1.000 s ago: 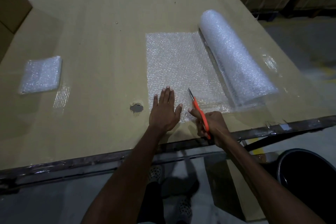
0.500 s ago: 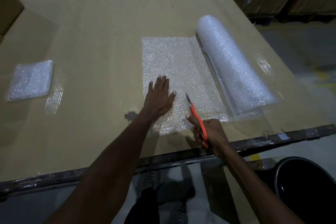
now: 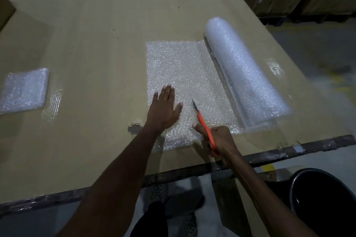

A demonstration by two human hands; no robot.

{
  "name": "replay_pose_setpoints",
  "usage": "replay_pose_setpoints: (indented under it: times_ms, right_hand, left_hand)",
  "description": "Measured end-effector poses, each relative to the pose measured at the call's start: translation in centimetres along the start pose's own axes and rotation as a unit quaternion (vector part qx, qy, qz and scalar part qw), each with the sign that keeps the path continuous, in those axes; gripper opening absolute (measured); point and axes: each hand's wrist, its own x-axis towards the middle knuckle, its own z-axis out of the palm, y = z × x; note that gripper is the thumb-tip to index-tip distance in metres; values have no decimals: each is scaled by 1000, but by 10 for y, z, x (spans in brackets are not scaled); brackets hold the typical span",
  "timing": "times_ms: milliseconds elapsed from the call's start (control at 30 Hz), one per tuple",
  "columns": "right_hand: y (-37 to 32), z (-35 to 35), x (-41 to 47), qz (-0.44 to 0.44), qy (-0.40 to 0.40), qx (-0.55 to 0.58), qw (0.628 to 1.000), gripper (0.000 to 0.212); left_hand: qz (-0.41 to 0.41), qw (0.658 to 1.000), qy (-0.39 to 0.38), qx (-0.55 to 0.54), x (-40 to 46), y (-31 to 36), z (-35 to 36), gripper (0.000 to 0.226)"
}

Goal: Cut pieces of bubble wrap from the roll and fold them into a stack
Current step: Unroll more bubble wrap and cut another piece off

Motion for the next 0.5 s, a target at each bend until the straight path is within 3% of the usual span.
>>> replay_pose_setpoints:
  times_ms: [500]
  right_hand:
    - [-10,7,11,23,9,47,999,54]
  left_hand:
    - [-2,1000,-4,-3,-1,1,0,73]
